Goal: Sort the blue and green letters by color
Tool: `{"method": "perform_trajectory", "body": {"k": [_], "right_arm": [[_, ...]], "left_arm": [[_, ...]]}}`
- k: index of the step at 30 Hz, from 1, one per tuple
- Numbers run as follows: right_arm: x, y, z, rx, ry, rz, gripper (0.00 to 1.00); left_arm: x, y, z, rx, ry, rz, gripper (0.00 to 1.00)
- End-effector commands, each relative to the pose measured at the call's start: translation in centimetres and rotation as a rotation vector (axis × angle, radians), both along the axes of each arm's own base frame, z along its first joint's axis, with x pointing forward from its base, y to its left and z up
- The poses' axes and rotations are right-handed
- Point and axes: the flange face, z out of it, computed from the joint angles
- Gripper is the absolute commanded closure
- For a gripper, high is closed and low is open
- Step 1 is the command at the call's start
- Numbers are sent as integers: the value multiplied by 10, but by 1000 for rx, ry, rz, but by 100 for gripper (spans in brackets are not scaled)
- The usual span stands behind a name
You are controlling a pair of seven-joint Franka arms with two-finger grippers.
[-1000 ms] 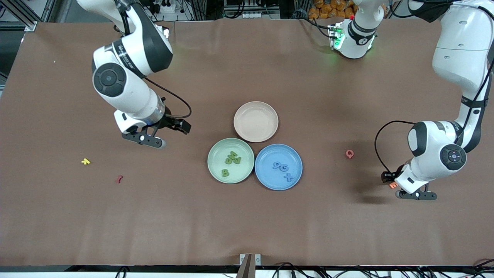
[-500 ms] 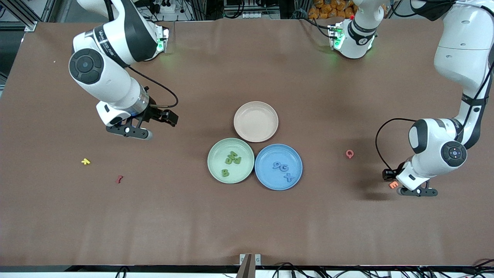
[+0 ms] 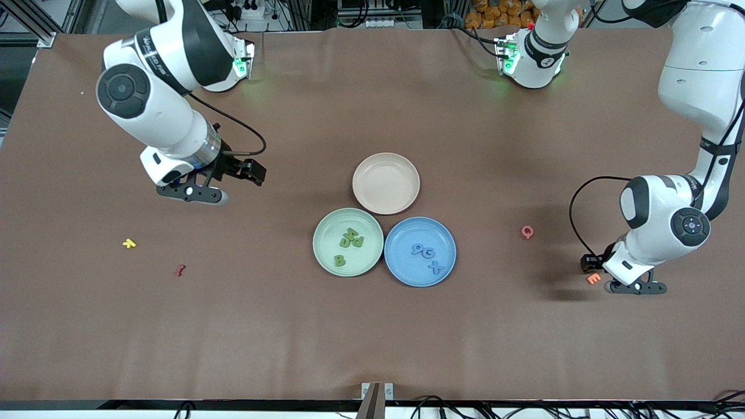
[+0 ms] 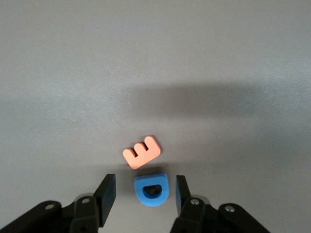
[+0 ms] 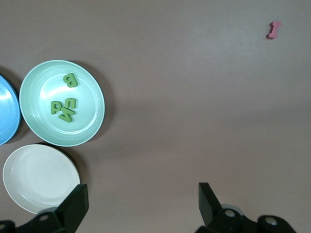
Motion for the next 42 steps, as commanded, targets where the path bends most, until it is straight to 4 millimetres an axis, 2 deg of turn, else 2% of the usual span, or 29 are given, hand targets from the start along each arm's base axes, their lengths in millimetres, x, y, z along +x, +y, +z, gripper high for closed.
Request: {"method": "perform_trajectory", "body": {"k": [1,10,27,34,42], "right_arm": [[-7,-27,26,1,-43,42,0],[-6,-58,53,2,-103,116,0],[-10,-137,111,-39,-162,211,0],[-6,-155,119,-61,-179,221,0],[-2,-175,141,-65,-185,212,0]], "left_arm": [[-10,-2,3,0,-18,1,42],[-15,-3,-2,-23,-21,25,42],[-20,-4,-6,-27,-18,25,42],[-21,-5,-10,-30,-26,25,42],[-20,-5,-11,-30,-27,28,42]]}}
